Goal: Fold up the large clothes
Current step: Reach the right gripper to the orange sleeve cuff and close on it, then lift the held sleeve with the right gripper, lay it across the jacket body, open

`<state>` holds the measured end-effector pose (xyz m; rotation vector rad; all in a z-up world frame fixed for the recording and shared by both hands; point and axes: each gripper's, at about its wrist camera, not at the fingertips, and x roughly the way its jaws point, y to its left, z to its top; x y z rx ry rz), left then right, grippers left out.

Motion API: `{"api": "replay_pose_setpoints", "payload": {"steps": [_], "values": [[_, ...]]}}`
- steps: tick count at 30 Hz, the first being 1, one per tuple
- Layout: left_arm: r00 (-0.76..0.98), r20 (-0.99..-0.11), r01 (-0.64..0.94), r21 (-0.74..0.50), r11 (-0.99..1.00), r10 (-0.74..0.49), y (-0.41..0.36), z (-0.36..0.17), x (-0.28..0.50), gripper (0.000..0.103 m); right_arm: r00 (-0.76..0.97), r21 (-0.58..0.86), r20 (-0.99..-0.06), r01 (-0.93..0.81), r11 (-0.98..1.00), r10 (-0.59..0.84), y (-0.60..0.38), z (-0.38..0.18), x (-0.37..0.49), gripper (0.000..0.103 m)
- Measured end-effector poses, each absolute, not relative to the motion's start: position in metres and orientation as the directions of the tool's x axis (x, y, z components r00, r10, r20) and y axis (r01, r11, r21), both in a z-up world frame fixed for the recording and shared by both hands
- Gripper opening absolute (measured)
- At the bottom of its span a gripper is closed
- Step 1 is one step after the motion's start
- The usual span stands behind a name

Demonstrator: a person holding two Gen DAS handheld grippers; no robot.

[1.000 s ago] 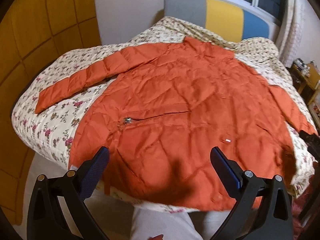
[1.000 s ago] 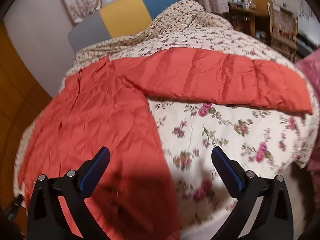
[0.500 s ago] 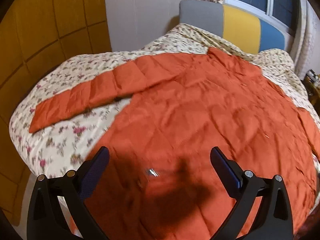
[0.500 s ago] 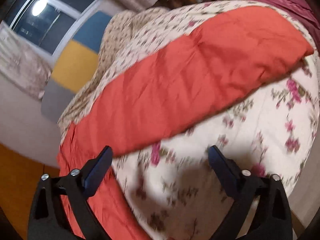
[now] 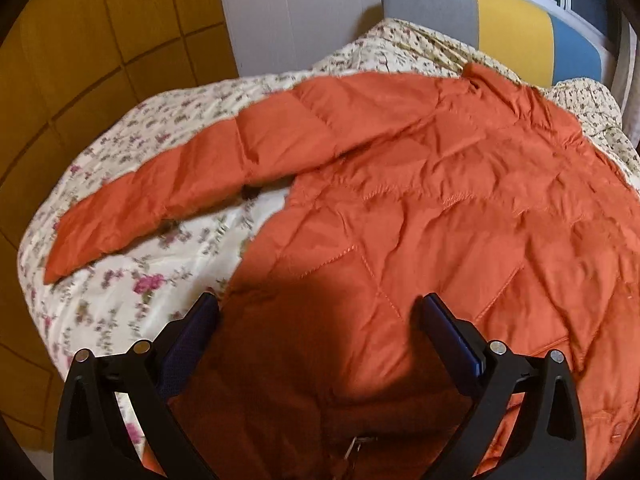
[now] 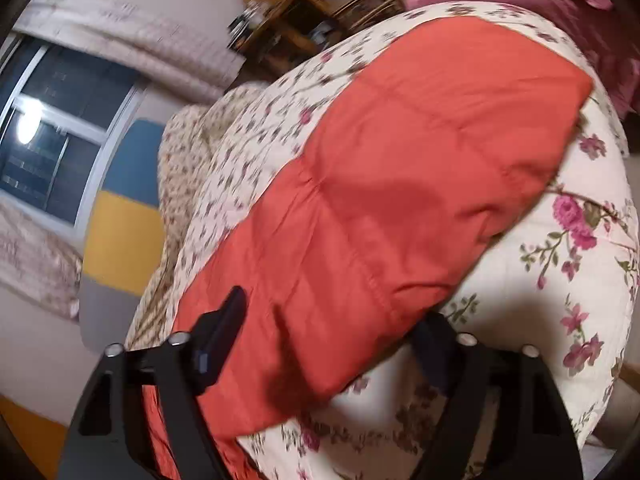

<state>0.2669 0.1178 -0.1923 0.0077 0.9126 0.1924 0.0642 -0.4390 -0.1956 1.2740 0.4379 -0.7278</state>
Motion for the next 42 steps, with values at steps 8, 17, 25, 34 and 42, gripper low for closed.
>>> {"api": "replay_pose_setpoints", "payload": {"steps": [8,17,25,34,42], "values": [[0.666,-0.729,-0.163,0.062,0.985,0.156,0.118,-0.206,0.258,0.100,0.649,0.624,-0.692,0.758,0.188,-0.317,-0.444,-0.193,0.070,0.020],[0.654,-0.741,-0.165,0.058,0.985,0.153,0.118,-0.210,0.261,0.100,0.675,0.390,-0.567,0.725,0.568,-0.472,-0.380,-0.131,0.116,0.012],[0.659,-0.739,-0.165,0.042,0.985,0.142,0.119,-0.212,0.260,0.100,0.785,0.088,-0.430,0.528,0.845,-0.446,-0.276,-0.097,0.185,0.010],[0.660,-0.740,-0.164,0.026,0.986,0.129,0.122,-0.212,0.261,0.100,0.814,-0.429,-0.439,0.182,0.885,-0.381,-0.137,-0.141,0.263,0.009],[0.661,-0.739,-0.164,0.025,0.986,0.129,0.122,-0.213,0.261,0.100,0.853,-0.787,-0.372,-0.081,0.611,-0.366,-0.045,-0.216,0.286,0.007]]}}
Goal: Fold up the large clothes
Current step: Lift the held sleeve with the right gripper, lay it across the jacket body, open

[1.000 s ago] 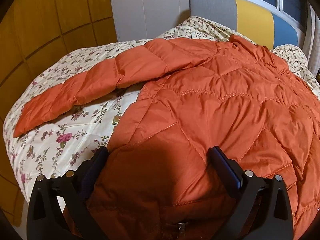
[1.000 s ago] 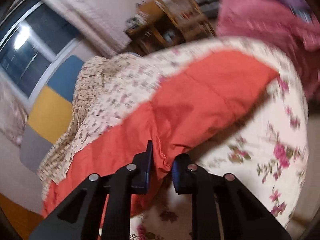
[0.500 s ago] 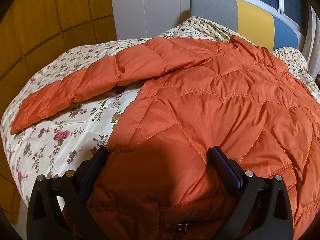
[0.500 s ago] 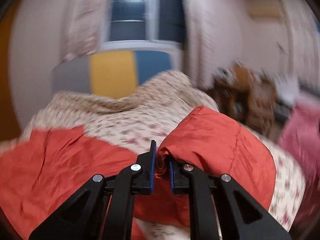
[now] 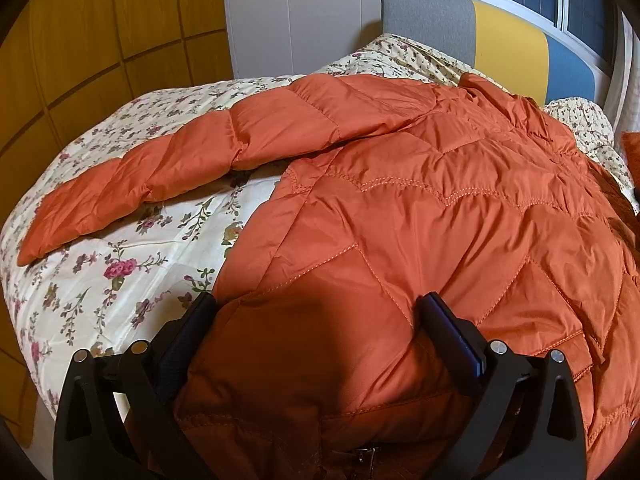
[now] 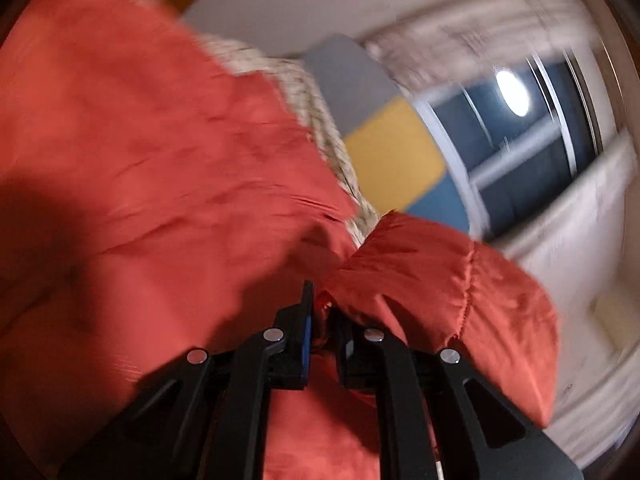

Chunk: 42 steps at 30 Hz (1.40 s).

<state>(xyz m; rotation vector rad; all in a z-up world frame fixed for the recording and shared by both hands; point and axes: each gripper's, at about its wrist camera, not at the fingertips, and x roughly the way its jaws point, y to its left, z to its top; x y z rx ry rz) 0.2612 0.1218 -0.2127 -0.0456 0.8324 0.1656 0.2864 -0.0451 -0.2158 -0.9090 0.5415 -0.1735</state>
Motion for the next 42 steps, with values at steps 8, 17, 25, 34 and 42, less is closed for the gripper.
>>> {"api": "replay_pose_setpoints", "payload": {"steps": [8,17,25,34,42], "values": [[0.664,-0.737,-0.165,0.024,0.986,0.129,0.122,-0.213,0.262,0.100,0.879,-0.858,-0.329,-0.125,0.499,-0.345,-0.043,-0.252,0.297,0.007],[0.658,-0.735,-0.175,0.064,0.982,0.166,0.118,-0.211,0.261,0.100,0.766,-0.500,-0.632,-0.281,0.819,-0.123,-0.102,-0.192,0.307,0.061],[0.609,-0.769,-0.201,0.088,0.976,0.195,0.115,-0.199,0.261,0.100,0.793,-0.007,-0.603,-0.114,0.993,0.087,-0.201,-0.140,0.282,0.055],[0.611,-0.761,-0.232,0.091,0.969,0.217,0.108,-0.197,0.260,0.100,0.815,0.260,-0.548,-0.049,0.964,0.189,-0.245,-0.122,0.339,0.039],[0.669,-0.712,-0.231,0.074,0.970,0.214,0.103,-0.170,0.248,0.100,0.776,0.180,-0.542,-0.267,0.947,0.322,-0.185,-0.130,0.359,0.043]]}}
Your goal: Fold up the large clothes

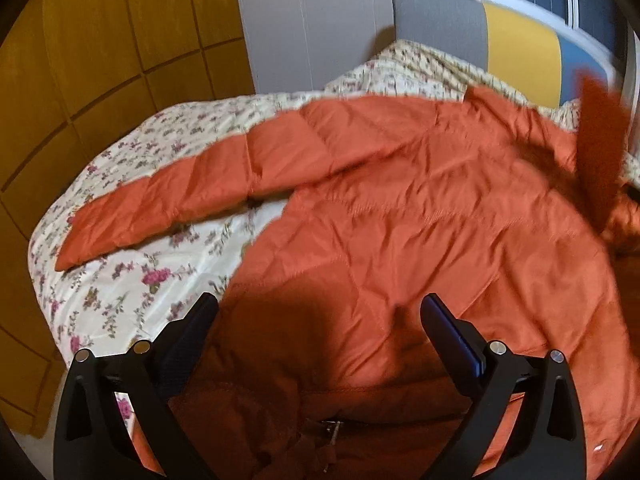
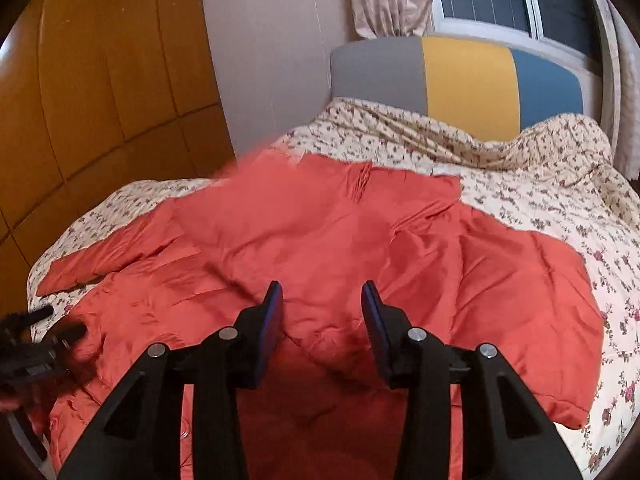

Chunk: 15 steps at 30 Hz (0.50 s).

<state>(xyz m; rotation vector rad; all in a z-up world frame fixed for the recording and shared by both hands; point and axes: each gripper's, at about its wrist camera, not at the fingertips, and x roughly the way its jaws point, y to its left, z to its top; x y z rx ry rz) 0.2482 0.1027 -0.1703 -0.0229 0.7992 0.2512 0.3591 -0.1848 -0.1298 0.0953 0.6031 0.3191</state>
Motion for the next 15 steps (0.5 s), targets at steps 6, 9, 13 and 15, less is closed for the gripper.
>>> {"api": "replay_pose_setpoints", "payload": {"steps": [6,9,13,15], "values": [[0.793,-0.600,-0.141,-0.013,0.990,0.105,0.083,-0.126,0.253,0.100,0.875,0.290,-0.477,0.073,0.954,0.078,-0.257,-0.132,0.313,0.046],[0.799,-0.601,-0.050,-0.061,0.997,0.004,0.061,-0.120,0.281,0.100,0.853,0.311,-0.518,0.250,0.917,-0.057,-0.299,-0.142,0.312,0.045],[0.766,-0.638,0.013,-0.102,0.995,-0.075,0.023,-0.124,0.333,0.100,0.796,0.375,-0.601,0.354,0.857,-0.066,-0.347,-0.162,0.317,0.037],[0.762,-0.636,0.029,-0.152,0.988,-0.120,0.002,-0.122,0.351,0.100,0.778,0.387,-0.627,0.366,0.846,-0.050,-0.358,-0.170,0.322,0.034]]}}
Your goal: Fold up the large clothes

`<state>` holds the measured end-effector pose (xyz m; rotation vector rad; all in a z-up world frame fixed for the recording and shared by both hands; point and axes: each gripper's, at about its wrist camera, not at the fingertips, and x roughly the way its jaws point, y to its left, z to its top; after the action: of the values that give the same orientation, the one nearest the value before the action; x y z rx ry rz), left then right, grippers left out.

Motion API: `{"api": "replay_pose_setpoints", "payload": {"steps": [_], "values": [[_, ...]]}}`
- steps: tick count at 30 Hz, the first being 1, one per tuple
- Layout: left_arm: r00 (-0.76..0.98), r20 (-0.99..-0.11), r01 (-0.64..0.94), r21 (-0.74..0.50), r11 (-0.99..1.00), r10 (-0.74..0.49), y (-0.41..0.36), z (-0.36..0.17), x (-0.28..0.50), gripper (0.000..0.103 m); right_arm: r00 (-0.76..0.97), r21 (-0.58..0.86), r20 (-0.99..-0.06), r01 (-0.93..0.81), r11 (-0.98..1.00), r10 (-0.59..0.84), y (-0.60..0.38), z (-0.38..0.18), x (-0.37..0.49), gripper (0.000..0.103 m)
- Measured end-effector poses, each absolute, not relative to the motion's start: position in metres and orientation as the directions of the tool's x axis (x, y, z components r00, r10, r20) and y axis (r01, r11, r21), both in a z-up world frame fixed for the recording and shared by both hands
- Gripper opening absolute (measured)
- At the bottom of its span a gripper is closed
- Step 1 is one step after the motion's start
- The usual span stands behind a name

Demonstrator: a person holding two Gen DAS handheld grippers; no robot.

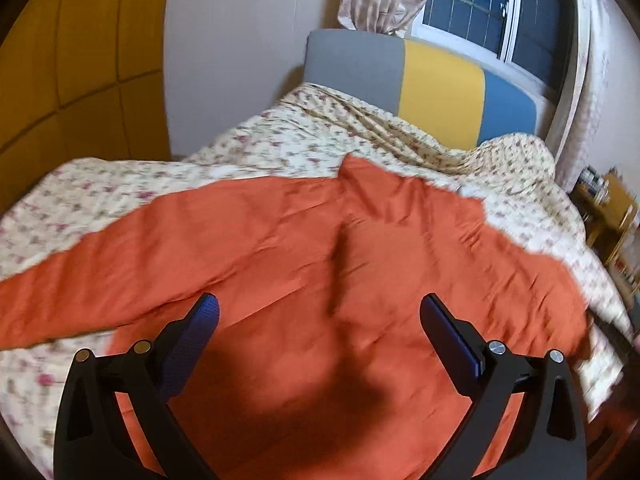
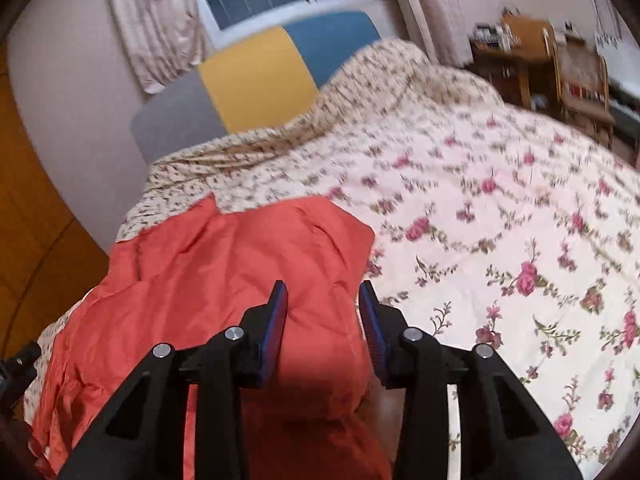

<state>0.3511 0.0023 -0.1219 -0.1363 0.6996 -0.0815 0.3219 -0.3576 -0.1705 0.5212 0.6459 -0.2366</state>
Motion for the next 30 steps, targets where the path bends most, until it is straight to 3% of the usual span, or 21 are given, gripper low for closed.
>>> {"api": "replay_pose_setpoints", "payload": {"steps": [5,9,14,18,25,30], "values": [[0.763,-0.622,0.149,-0.094,0.984,-0.175,-0.059,-0.121,0.368,0.100,0.726,0.330,-0.685,0.231,0.915,0.064,-0.322,-0.185,0.347,0.032],[0.756,-0.634,0.222,0.012,0.975,-0.165,-0.093,-0.135,0.382,0.100,0.701,0.206,-0.713,0.160,0.965,0.036,-0.294,-0.197,0.361,0.032],[0.713,-0.697,0.220,0.126,0.967,-0.071,-0.099,-0.169,0.414,0.100,0.744,0.324,-0.662,0.174,0.930,0.092,-0.311,-0.191,0.343,0.031],[0.658,-0.742,0.198,0.009,0.980,-0.126,-0.074,-0.191,0.423,0.100,0.803,0.355,-0.590,0.168,0.920,0.082,-0.319,-0.169,0.345,0.032],[0.644,-0.753,0.200,-0.011,0.980,-0.139,-0.073,-0.201,0.423,0.100,0.713,0.300,-0.700,0.242,0.923,0.040,-0.320,-0.194,0.401,0.031],[0.628,-0.760,0.201,-0.047,0.978,-0.166,-0.072,-0.206,0.429,0.100,0.699,0.276,-0.715,0.257,0.926,0.019,-0.320,-0.213,0.411,0.031]]}}
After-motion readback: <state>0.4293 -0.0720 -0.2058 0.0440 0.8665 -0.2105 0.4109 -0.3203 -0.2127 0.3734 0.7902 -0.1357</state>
